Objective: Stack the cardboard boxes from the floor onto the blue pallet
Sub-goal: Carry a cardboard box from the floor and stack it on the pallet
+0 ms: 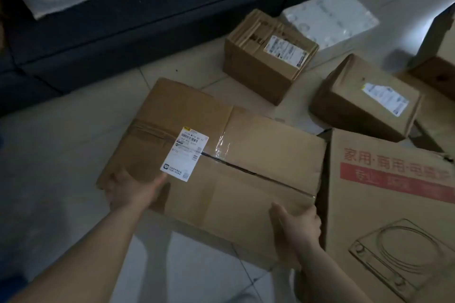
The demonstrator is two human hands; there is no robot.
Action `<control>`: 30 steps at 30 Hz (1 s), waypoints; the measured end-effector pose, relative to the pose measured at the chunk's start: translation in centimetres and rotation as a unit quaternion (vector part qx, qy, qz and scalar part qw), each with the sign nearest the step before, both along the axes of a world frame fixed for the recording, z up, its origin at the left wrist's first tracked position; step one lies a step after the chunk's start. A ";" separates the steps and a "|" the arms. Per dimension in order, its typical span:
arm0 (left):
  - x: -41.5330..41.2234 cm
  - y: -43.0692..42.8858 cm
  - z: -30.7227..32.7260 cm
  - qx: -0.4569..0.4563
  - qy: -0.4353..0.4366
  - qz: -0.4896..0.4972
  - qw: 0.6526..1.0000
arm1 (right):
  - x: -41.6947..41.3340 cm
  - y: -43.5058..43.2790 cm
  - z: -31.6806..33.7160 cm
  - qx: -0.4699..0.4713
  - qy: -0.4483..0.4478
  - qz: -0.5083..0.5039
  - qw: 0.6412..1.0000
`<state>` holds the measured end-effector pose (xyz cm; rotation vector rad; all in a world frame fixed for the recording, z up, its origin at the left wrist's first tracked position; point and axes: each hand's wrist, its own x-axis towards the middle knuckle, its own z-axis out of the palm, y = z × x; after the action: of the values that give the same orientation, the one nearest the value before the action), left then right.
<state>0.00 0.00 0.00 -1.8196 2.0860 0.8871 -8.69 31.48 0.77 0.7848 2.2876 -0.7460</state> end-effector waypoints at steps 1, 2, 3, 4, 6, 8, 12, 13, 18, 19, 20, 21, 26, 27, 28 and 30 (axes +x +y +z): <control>0.0 0.1 -0.2 -0.004 -0.010 0.016 1.000 | -0.2 -0.3 -0.2 0.010 0.007 -0.003 1.000; 0.2 0.3 -0.5 -0.008 -0.015 0.034 0.999 | -0.4 -0.5 -0.5 0.022 0.009 -0.013 1.000; 0.4 0.5 -1.0 0.004 -0.018 0.054 0.998 | -0.6 -0.7 -0.9 0.032 0.003 -0.022 0.999; 0.5 0.6 -1.7 0.016 -0.011 0.073 0.997 | -0.8 -1.1 -1.3 0.038 -0.007 -0.031 0.999; 0.5 1.3 -2.5 0.046 0.002 0.093 0.995 | -0.9 -2.3 -1.7 0.065 -0.022 -0.024 0.997; 0.3 2.1 -2.8 0.065 0.011 0.084 0.994 | -0.8 -3.3 -2.0 0.081 -0.027 -0.008 0.996; -0.5 3.7 -2.5 0.080 0.030 0.089 0.992 | 0.0 -5.6 -2.8 0.021 -0.026 0.031 0.999; -0.5 4.0 -2.3 0.084 0.030 0.099 0.991 | 0.1 -6.3 -2.9 -0.008 -0.030 0.041 0.999; 0.7 4.0 -3.5 0.094 0.062 0.206 0.972 | -2.5 -9.8 -2.0 -0.017 0.046 0.113 0.992; 0.9 4.0 -3.7 0.096 0.075 0.225 0.967 | -3.7 -10.2 -1.9 0.006 0.083 0.161 0.983; 1.0 4.0 -4.0 0.101 0.090 0.247 0.960 | -5.1 -10.5 -1.9 0.021 0.106 0.207 0.972; 1.2 4.0 -4.2 0.104 0.110 0.264 0.953 | -6.5 -10.9 -2.1 0.029 0.109 0.253 0.961; 2.0 5.1 -5.0 0.112 0.164 0.311 0.930 | -11.4 -13.6 -2.5 0.034 0.090 0.396 0.913; 2.1 5.2 -5.2 0.111 0.170 0.317 0.926 | -11.8 -13.9 -2.5 0.042 0.085 0.406 0.909; 2.2 5.2 -5.3 0.110 0.176 0.320 0.924 | -12.2 -14.1 -2.5 0.049 0.074 0.412 0.907; 2.7 5.0 -5.4 0.105 0.185 0.318 0.924 | -12.8 -14.4 -2.5 0.053 0.040 0.415 0.907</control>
<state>2.67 5.04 -5.38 -2.3862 1.4660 1.6515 -21.50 17.07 -1.71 -0.2214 2.4264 -0.2507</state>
